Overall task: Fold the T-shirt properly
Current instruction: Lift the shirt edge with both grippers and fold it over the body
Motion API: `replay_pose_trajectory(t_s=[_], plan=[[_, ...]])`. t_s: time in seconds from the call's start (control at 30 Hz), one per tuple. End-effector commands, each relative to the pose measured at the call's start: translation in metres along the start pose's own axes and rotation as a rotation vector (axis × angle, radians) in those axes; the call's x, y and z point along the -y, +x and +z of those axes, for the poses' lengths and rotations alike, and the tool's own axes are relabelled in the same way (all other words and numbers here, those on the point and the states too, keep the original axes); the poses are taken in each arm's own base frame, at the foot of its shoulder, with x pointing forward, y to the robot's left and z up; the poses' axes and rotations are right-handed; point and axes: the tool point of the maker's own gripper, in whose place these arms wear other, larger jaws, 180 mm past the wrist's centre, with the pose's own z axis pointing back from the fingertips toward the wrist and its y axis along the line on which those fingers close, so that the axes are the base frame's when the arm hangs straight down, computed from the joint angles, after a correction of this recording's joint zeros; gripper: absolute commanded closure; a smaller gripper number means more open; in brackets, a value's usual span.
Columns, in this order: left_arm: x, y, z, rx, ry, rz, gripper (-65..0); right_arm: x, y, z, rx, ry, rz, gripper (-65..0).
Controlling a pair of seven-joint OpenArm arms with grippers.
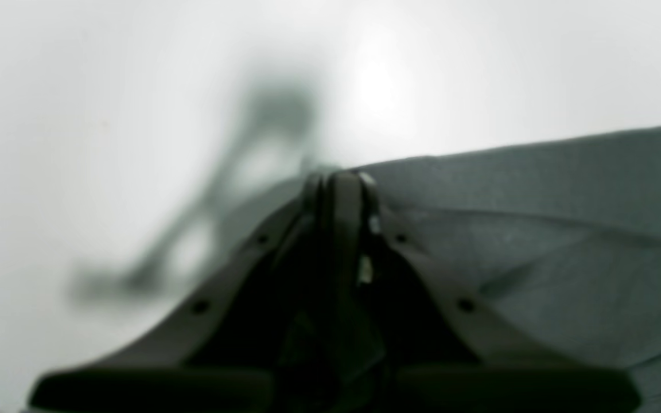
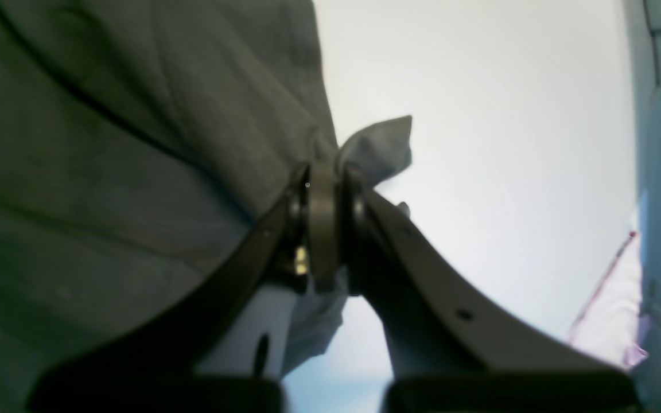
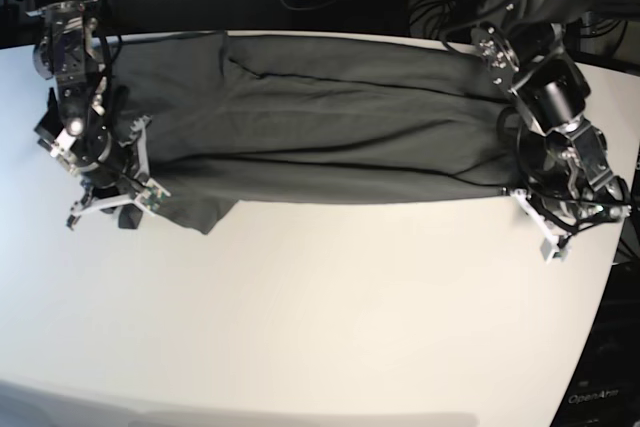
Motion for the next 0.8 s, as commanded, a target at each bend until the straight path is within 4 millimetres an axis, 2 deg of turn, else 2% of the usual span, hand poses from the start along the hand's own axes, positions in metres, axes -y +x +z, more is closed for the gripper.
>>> replay_pose_trajectory(t_s=[0.0,0.27,0.5,0.77], plan=[[-0.01,0.019,0.012,0.046,0.027,-0.002,-2.3,0.012,0.0,0.005,-0.001,-0.041,0.016,-0.6],[-0.018,0.018,0.015,0.045,0.041,0.001,-2.3,0.005,-0.013,0.006,-0.048,-0.045,0.057,-0.6],[-0.017,0.017,0.015,0.043,0.039,0.001,-2.3,0.001,-0.003,0.023,-0.02,-0.065,0.089,-0.6],[-0.013,0.015,0.012,0.04,0.03,0.002,-2.3,-0.016,-0.015,0.026,-0.055,-0.04,0.115,-0.6]])
